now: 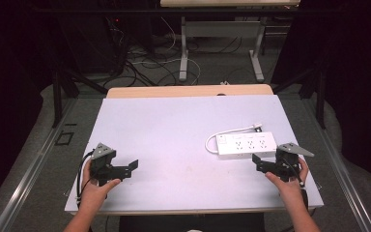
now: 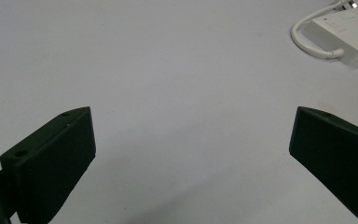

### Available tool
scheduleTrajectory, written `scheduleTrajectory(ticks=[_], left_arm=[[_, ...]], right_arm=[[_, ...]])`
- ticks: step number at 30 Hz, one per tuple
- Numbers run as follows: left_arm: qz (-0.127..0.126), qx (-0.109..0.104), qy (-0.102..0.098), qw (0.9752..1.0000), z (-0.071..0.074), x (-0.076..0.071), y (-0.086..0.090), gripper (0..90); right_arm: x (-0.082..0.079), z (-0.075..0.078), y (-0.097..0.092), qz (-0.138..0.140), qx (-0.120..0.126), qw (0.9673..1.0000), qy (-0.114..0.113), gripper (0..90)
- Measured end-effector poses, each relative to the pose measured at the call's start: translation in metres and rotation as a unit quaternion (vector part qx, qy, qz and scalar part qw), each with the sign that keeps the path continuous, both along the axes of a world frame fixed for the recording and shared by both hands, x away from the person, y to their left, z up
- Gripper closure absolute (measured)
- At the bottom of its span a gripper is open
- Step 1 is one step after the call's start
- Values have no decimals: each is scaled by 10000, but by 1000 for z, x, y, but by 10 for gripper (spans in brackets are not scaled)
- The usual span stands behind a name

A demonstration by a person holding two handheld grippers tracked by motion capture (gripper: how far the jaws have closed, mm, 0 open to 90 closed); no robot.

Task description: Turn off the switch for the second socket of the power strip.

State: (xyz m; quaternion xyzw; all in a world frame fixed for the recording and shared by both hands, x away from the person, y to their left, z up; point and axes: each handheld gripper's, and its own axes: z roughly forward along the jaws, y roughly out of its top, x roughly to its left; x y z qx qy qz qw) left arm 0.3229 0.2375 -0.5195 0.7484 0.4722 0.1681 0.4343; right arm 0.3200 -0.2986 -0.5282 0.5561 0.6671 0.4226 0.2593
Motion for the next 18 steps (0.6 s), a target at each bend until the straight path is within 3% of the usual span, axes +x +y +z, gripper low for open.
scheduleTrajectory(ticks=[3,10,12,18], left_arm=[[33,41,68,10000,-3,-1,-5,3],[-15,42,168,9998,-5,-2,-11,3],[83,12,77,9999,-6,-4,-13,3],[12,40,31,10000,-5,-7,-18,3]], right_arm=[[-1,-1,4,141,-40,9999,35,23],[-1,-3,18,346,-425,9985,60,30],[-1,-2,20,381,-473,9981,68,33],[0,-4,25,410,-539,9976,138,53]])
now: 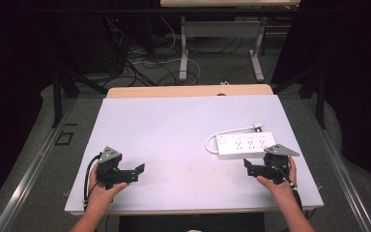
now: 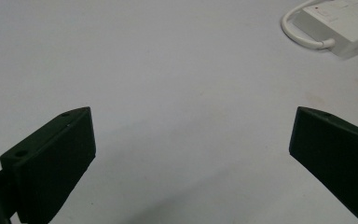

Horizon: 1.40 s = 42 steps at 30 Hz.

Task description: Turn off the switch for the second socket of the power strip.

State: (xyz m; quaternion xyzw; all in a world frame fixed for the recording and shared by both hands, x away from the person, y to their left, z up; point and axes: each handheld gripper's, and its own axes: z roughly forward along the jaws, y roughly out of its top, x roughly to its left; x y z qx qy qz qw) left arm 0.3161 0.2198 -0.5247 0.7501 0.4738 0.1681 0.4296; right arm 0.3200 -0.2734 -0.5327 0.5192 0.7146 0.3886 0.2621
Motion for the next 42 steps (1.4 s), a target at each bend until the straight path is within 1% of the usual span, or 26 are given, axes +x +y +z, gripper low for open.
scheduleTrajectory(ticks=[2,5,7,9,10,11,12,13,15,17,18,19,20,22,24,25,27,30,31,32,35,40,41,42], left_arm=[[-42,43,37,10000,1,0,0,3],[-34,7,59,10000,0,-1,-1,3],[10,-7,13,10000,0,-1,-2,3],[14,-7,0,10000,0,-2,-2,3],[5,22,-21,10000,0,-1,-1,3],[-1,-3,33,10000,0,-2,-1,3],[14,2,22,10000,0,-2,-1,3],[24,1,20,10000,0,-2,-1,3],[73,8,-11,10000,0,-2,-1,3],[46,11,5,10000,0,-2,-1,3],[39,29,22,10000,0,-2,-1,3],[34,30,18,10000,0,-2,-1,3],[40,29,-9,10000,-1,-2,-2,3],[4,98,15,10000,0,-2,-1,4],[24,88,15,10000,-1,-2,-2,3],[45,96,-40,9999,-1,-2,-3,4],[51,92,-55,9999,-1,-2,-3,4],[43,103,-60,9999,0,-3,-3,4],[42,100,-62,9999,0,-3,-3,4],[46,98,-66,9999,0,-3,-3,4],[42,104,-63,9999,0,-3,-2,4],[44,103,-72,9999,0,-3,-2,4],[46,106,-75,9999,0,-3,-2,4],[45,110,-74,9999,0,-3,-2,4]], right_arm=[[0,0,1,20,11,10000,23,57],[0,1,1,-2,18,10000,71,70],[0,1,1,-10,54,9999,108,79],[-1,2,1,-55,61,9999,115,110],[-1,2,0,-96,85,9998,121,122],[-1,3,0,-126,129,9997,152,130],[-1,3,0,-175,149,9996,152,136],[0,4,-1,-148,175,9996,172,145],[1,5,-1,-182,241,9993,237,146],[3,6,-1,-219,273,9989,300,152],[3,7,-1,-173,284,9988,346,152],[4,7,-1,-198,276,9987,372,153],[5,8,0,-191,290,9984,448,153],[7,9,0,-159,233,9984,489,155],[9,11,1,-148,209,9982,545,157],[10,12,1,-136,178,9982,563,159],[12,15,3,-112,149,9981,594,164],[17,21,5,-41,156,9978,650,179],[18,24,6,-42,181,9973,710,181],[20,25,6,-25,192,9973,712,182],[25,30,9,29,213,9965,810,192],[32,36,12,108,235,9957,887,201],[33,38,13,92,283,9950,956,201],[34,39,14,96,281,9947,985,202]])
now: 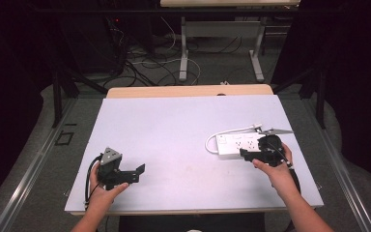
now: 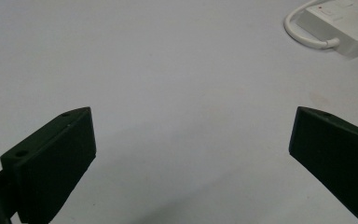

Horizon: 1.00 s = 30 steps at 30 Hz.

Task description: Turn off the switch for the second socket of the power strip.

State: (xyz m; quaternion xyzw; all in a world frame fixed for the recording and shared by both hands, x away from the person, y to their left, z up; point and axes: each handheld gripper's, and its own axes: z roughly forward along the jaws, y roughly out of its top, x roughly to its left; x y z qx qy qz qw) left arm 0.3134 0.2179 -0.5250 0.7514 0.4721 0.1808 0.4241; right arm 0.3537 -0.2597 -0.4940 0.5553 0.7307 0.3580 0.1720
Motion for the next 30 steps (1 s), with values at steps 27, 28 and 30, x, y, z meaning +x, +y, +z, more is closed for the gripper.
scheduleTrajectory(ticks=[27,28,30], left_arm=[[-23,73,-6,10000,0,0,-1,13],[8,60,-46,10000,-1,0,-1,13],[-16,71,-16,10000,-1,0,-1,13]], right_arm=[[28,29,3,32,-57,9995,321,223],[29,30,3,36,-76,9994,333,223],[31,32,2,14,-56,9994,339,226]])
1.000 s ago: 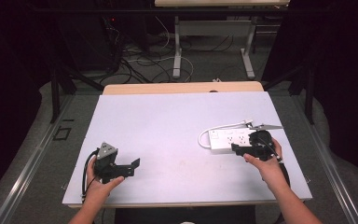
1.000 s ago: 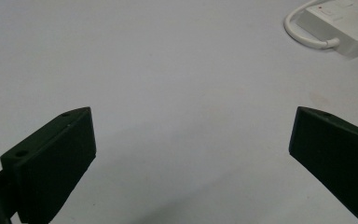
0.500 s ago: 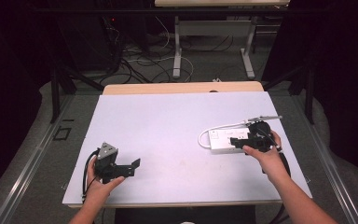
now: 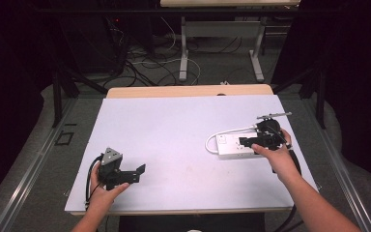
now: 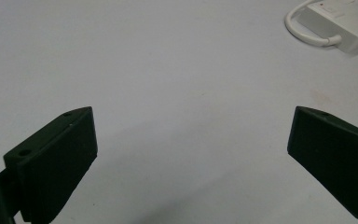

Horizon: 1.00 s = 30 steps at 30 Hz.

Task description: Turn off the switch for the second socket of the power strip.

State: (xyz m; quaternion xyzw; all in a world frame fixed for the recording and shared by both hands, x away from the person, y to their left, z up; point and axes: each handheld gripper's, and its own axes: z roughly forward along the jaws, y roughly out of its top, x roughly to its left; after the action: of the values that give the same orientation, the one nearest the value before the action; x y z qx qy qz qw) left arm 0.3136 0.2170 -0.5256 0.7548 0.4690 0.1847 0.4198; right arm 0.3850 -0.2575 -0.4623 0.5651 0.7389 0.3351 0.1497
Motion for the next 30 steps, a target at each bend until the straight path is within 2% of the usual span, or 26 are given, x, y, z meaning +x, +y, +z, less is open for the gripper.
scheduleTrajectory(ticks=[13,30], left_arm=[[17,-21,36,10000,0,0,0,16],[21,-12,36,10000,-1,0,0,20]], right_arm=[[13,11,-5,-156,16,9999,-7,237],[31,7,-14,-417,-16,9991,93,252]])
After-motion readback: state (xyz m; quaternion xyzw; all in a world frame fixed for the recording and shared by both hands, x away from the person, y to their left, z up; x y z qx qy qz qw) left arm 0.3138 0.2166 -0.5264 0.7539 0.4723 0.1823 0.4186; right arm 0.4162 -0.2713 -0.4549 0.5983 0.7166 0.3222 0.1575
